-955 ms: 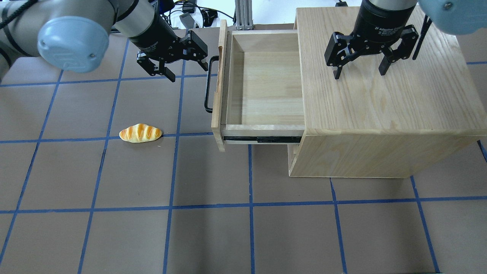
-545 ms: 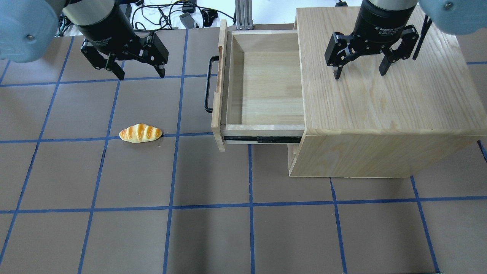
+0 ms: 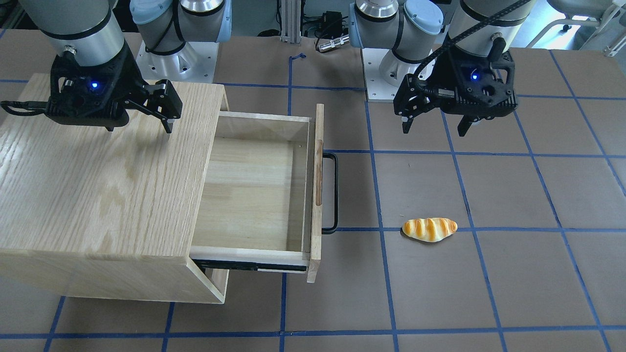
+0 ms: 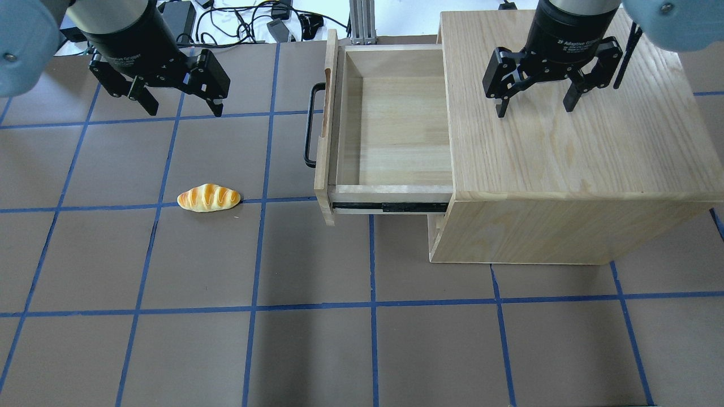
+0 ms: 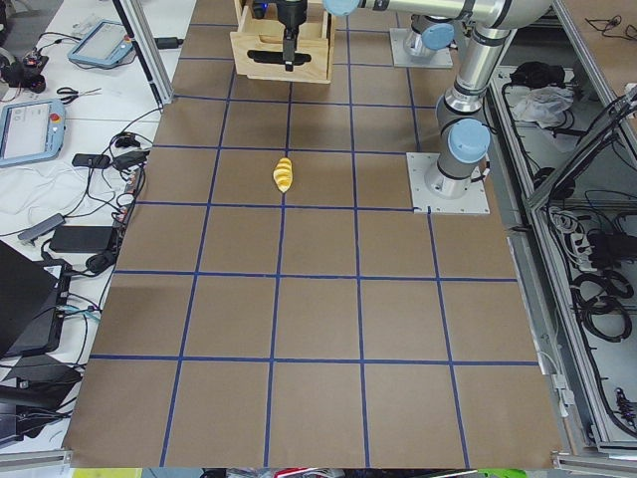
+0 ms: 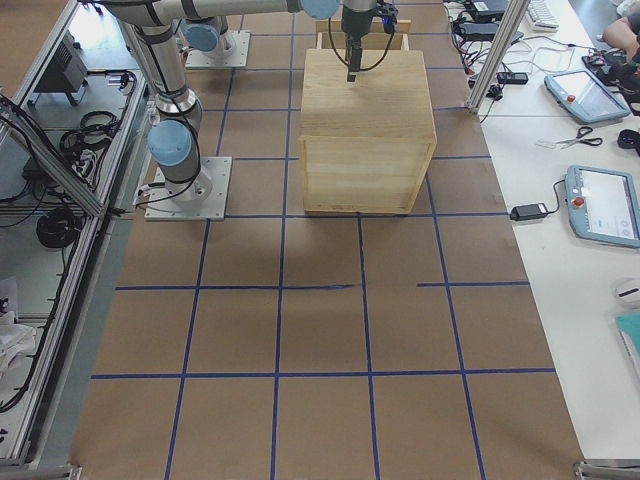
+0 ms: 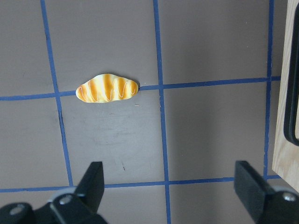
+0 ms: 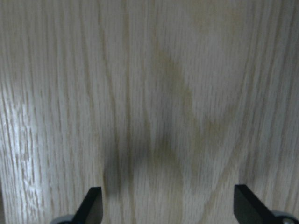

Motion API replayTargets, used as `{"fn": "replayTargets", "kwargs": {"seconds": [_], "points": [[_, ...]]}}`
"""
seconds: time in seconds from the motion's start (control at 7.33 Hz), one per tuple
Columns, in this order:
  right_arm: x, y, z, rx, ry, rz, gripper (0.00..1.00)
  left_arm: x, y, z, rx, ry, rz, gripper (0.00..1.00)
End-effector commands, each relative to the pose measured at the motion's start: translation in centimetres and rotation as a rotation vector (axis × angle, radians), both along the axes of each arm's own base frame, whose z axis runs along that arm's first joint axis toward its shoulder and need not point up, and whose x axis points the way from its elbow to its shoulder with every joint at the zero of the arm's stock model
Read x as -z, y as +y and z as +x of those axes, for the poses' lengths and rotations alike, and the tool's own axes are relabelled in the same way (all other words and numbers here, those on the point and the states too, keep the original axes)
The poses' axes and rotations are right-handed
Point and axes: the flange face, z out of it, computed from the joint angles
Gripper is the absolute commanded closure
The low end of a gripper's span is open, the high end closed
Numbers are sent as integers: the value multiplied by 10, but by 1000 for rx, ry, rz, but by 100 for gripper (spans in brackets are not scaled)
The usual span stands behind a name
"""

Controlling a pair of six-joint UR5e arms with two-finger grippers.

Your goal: Open upper drawer

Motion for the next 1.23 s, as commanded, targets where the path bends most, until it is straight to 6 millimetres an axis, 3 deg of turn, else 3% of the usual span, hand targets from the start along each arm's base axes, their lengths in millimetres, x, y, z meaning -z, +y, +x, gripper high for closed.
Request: {"fn": "replayTargets", "kwargs": {"seconds": [0.0,0.55,1.09], "points": [[0,0,0,0,0,-1,0,6,-1,1,-1,-5,8,0],[0,0,0,0,0,-1,0,0,-4,17,-28,0,-34,0],[0,0,0,0,0,1,0,0,-2,15,-24,0,-31,0]]}}
